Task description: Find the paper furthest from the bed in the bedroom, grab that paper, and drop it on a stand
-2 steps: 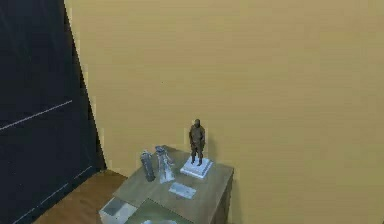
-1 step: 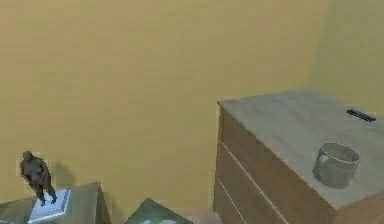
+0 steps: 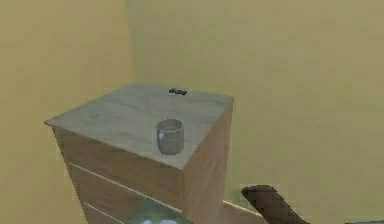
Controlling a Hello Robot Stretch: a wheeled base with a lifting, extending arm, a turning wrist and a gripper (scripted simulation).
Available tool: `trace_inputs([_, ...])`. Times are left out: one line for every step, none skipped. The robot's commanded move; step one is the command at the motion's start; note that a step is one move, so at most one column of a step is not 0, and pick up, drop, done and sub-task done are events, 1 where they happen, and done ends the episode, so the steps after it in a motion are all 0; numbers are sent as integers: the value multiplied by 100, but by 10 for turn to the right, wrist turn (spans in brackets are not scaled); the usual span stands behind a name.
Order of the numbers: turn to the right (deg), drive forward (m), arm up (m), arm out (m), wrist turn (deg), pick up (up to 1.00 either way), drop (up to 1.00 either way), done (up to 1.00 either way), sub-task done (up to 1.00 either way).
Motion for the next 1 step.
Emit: trace_inputs([210, 0, 0, 0, 0, 0, 0, 0, 0])
